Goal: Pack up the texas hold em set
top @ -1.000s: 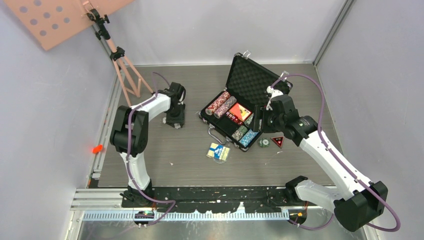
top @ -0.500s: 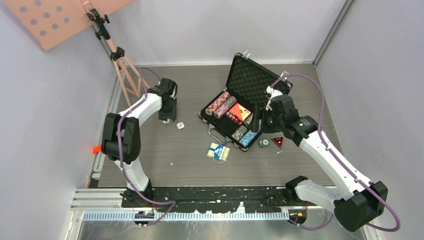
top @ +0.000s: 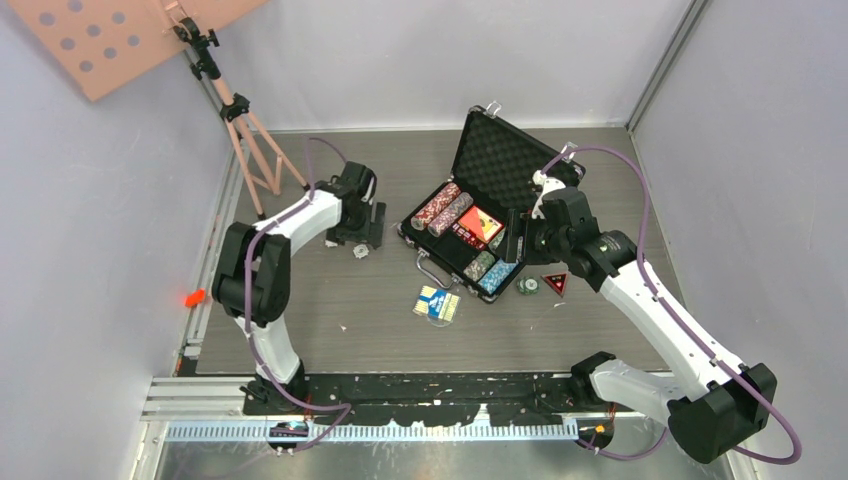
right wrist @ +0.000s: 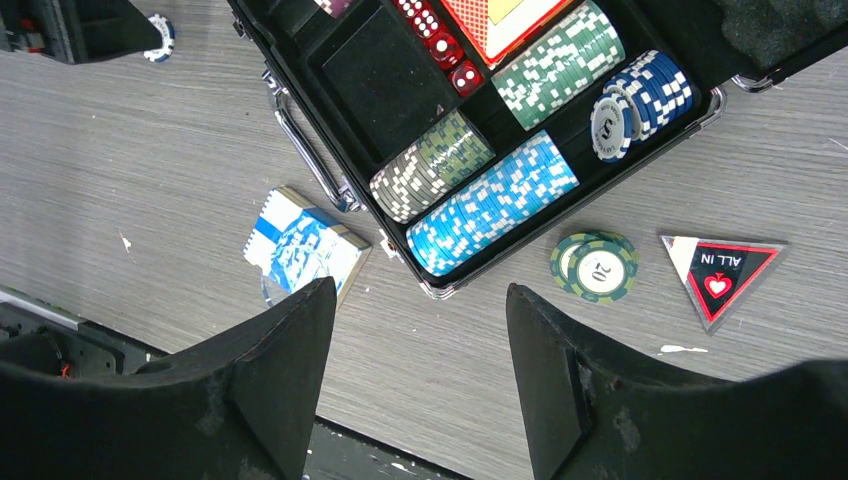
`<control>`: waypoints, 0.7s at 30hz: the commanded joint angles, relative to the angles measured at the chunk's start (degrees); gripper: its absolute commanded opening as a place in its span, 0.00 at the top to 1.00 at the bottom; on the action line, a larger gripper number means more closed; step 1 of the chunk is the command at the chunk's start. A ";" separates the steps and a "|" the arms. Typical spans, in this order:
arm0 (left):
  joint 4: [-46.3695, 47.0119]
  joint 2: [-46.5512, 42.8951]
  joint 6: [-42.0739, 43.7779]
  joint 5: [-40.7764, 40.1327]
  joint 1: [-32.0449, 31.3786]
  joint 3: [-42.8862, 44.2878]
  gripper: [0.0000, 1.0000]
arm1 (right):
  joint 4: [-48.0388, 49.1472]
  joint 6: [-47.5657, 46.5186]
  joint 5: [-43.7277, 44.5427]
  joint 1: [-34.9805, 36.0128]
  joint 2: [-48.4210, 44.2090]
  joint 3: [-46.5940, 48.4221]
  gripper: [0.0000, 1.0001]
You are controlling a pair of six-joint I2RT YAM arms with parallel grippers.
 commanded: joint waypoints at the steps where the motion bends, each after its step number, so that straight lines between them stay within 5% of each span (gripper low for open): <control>1: 2.58 3.34 0.70 0.75 -1.42 0.60 0.21 | 0.27 0.78 -0.57 -0.05 -0.40 2.22 0.31; 10: 1.55 8.06 -0.35 0.72 -1.15 2.65 0.36 | -0.17 0.44 -0.18 -0.05 -0.72 2.18 0.31; 14: 0.91 8.13 -0.20 -0.46 -1.15 2.64 0.55 | -0.17 0.43 -0.09 -0.05 -0.70 2.20 0.31; 21: 0.25 5.09 -0.18 -3.42 -0.52 1.59 0.68 | -0.18 0.52 -0.45 -0.05 -0.42 2.47 0.31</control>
